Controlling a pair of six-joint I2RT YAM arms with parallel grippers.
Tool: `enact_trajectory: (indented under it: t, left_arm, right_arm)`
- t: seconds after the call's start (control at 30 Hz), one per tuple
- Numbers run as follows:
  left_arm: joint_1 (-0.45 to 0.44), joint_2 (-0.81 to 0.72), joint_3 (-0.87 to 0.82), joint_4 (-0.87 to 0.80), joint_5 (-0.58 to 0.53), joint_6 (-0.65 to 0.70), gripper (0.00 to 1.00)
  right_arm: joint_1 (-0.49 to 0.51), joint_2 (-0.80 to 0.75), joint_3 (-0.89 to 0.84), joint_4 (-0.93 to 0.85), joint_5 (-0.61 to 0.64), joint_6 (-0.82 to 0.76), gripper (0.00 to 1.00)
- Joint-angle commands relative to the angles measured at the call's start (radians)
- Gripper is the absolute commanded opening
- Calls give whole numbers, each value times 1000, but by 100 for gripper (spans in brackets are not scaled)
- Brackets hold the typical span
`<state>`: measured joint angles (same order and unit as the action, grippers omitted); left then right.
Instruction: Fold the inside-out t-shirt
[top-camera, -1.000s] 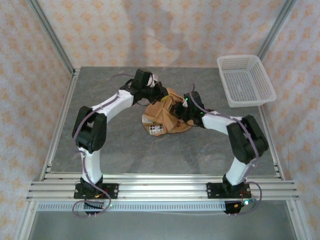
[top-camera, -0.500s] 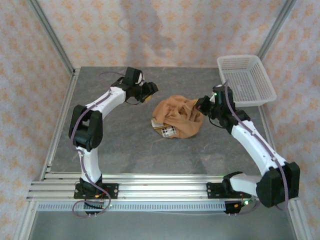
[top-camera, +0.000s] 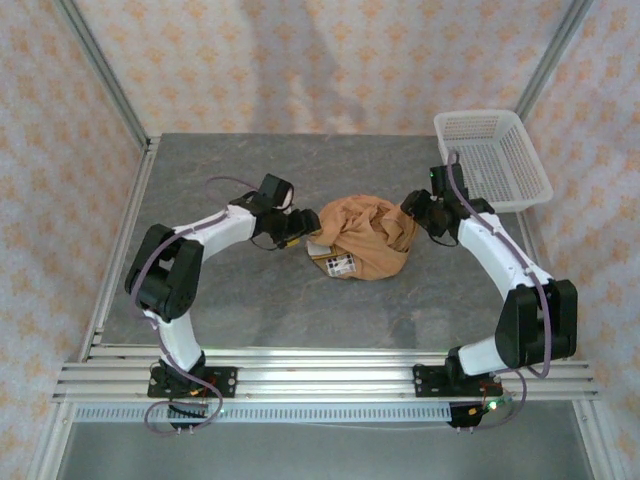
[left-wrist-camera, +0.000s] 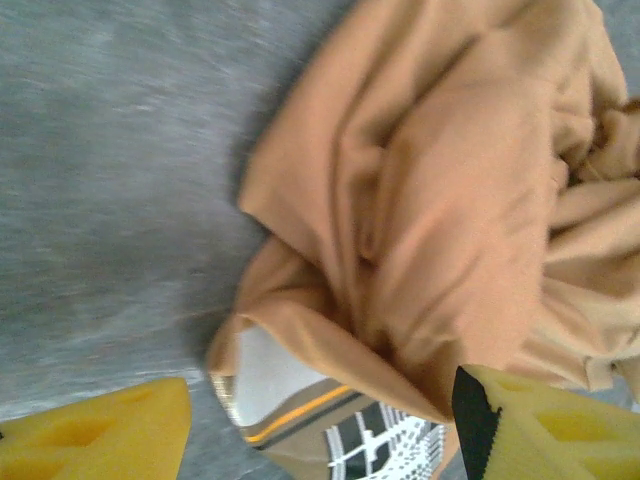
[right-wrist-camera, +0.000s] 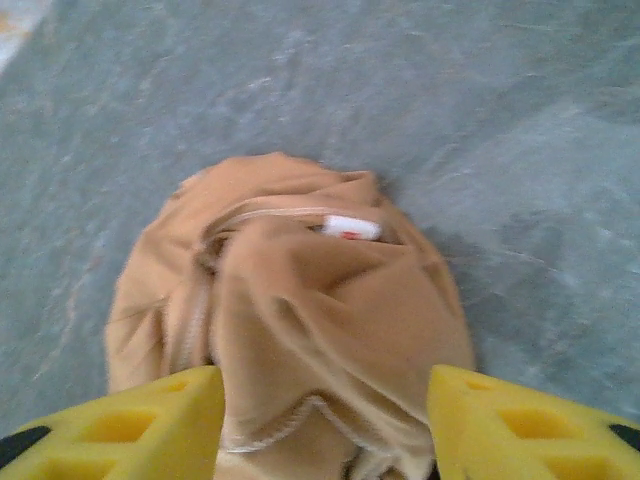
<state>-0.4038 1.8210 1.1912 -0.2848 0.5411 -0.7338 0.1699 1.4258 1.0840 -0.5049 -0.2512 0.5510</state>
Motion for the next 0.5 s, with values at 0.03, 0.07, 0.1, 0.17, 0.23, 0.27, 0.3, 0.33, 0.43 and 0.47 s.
enact_trajectory:
  t: [0.03, 0.07, 0.1, 0.17, 0.23, 0.27, 0.3, 0.33, 0.43, 0.47]
  left_arm:
    - [-3, 63, 52, 40, -1, -1, 69]
    - [-3, 68, 59, 33, -3, 3, 68]
    - [-3, 68, 63, 25, -9, 9, 66]
    - [0, 58, 67, 9, -23, 18, 62]
    - [6, 37, 59, -7, -36, 27, 56]
    - [9, 25, 50, -8, -39, 27, 54]
    - [15, 11, 36, -7, -42, 27, 53]
    - [19, -1, 26, -6, -43, 27, 52]
    - [31, -24, -6, -7, -46, 30, 52]
    - [32, -26, -14, -7, -44, 33, 52]
  right_arm:
    - [7, -50, -34, -33, 21, -34, 55]
    - [16, -57, -43, -3, -20, -36, 53]
    - [34, -56, -50, 25, -62, -41, 51]
    - [83, -30, -32, 39, -101, -57, 45]
    - [143, 28, 1, 32, -111, -84, 43]
    - [163, 59, 19, 24, -111, -97, 44]
    - [179, 97, 39, 14, -106, -108, 45]
    - [188, 130, 54, 11, -108, -119, 46]
    - [199, 224, 90, 9, -113, -144, 47]
    - [200, 250, 99, 8, -114, -152, 48]
